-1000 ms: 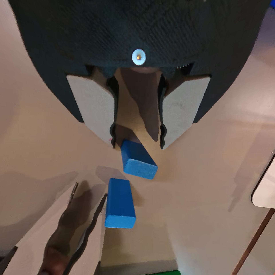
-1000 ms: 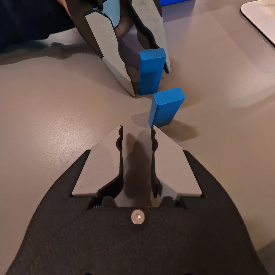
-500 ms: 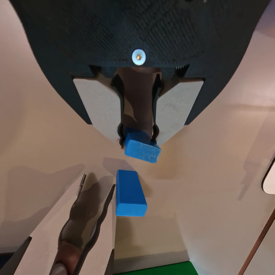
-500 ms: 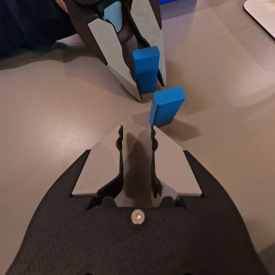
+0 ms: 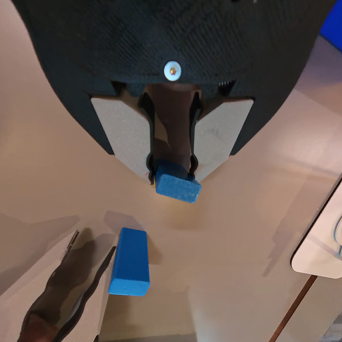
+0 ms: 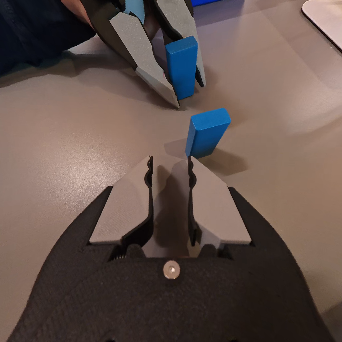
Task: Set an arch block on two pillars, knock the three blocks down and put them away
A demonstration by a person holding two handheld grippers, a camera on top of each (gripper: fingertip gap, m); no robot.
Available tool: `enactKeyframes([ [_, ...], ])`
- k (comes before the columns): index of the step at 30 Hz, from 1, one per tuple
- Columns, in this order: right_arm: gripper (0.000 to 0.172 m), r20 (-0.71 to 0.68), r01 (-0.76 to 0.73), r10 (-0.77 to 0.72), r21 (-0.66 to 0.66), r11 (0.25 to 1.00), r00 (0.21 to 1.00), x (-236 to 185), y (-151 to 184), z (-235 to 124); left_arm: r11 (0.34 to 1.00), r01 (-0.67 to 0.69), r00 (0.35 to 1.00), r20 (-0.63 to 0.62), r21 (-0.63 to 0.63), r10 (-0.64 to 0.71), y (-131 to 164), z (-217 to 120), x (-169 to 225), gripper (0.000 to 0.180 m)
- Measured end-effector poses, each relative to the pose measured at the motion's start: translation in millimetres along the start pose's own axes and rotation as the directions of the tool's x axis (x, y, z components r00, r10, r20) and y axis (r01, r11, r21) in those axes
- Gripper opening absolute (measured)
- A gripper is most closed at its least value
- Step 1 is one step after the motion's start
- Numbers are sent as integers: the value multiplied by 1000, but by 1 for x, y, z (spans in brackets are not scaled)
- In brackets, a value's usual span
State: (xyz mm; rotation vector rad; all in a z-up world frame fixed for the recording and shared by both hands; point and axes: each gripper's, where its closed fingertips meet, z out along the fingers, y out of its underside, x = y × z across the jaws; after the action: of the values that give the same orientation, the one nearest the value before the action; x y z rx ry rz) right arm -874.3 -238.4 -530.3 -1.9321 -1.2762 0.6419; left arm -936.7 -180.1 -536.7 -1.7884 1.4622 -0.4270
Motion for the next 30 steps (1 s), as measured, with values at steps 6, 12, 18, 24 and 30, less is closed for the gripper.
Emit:
enactKeyframes([
  [6,35,0,-8,8,0,1000,1000,1,0,0,1000,2,1000,6,-2,-2,2,-4,3,35],
  [12,35,0,-10,10,1,1000,1000,1,0,0,1000,0,1000,9,-2,0,3,-5,7,35],
  [18,35,-3,-5,5,0,1000,1000,1,0,0,1000,5,1000,5,-2,-5,3,-5,6,35],
  [24,35,-2,-4,4,0,1000,1000,1,0,-1,1000,-3,1000,10,-1,3,4,-6,6,35],
  [30,35,-3,-1,1,-2,1000,1000,0,0,-1,1000,-6,1000,13,-1,6,4,-7,6,35],
])
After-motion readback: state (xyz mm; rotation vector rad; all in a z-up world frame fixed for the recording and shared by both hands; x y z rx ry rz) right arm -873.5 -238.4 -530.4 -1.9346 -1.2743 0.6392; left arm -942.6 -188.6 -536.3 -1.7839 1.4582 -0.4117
